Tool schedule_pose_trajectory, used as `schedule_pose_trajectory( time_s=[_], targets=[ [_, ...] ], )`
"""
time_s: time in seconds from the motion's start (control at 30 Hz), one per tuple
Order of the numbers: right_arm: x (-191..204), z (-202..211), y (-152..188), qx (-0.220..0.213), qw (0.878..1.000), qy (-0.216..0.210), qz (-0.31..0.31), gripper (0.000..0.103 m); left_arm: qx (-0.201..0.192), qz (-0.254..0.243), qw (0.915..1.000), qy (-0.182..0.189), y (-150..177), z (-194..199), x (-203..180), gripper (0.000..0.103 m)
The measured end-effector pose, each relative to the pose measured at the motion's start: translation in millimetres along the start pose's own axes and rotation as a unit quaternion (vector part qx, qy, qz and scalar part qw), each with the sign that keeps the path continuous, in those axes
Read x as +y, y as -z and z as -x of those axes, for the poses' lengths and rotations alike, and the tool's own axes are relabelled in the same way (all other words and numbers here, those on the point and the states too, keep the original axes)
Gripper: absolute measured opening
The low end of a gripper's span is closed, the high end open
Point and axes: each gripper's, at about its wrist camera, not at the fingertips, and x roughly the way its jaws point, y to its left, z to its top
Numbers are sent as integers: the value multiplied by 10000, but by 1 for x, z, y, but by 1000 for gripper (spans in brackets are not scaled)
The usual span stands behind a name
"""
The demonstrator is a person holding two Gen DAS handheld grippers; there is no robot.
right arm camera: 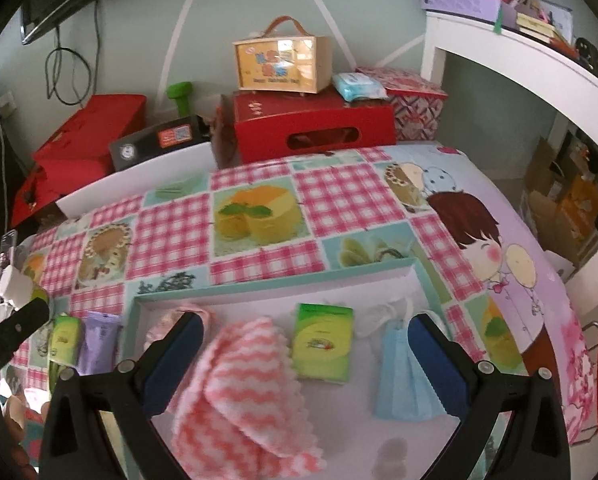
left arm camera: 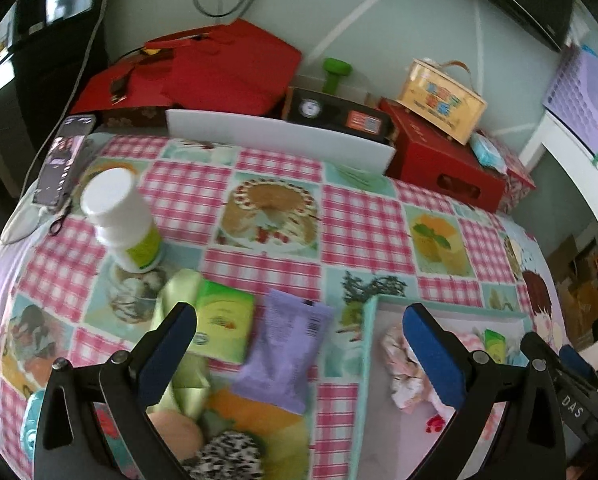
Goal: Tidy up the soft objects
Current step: 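Withdraw both open tools from the tray toward the items on the table, then reach the left tool to the light green cloth while the right tool reaches the purple packet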
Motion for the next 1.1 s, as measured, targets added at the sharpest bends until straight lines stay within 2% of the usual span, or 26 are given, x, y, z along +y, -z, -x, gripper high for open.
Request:
schedule_pose_trajectory(
  time_s=[0.27, 0.43, 0.67, 0.87, 1.1],
  targets=[
    [30, 6, 2, -82, 9995, -216, 234, 103, -105, 640, 9969, -454, -3, 10, 58, 103],
    [58, 1, 8, 44, 9980, -370, 519, 103, -54, 946, 9941, -526, -3, 14, 83, 103],
    [108, -6, 22, 204, 9922, -687, 1018, 103, 155, 1130, 9911, -688, 1, 12, 102, 103],
    [158, -17, 42, 416, 9809, -939, 1652, 103, 335, 1203, 9892, -770, 3, 8, 111, 103],
    [190, -29, 56, 597, 9700, -1164, 2051, 103, 683, 1104, 9888, -743, 7, -7, 110, 103]
  ],
)
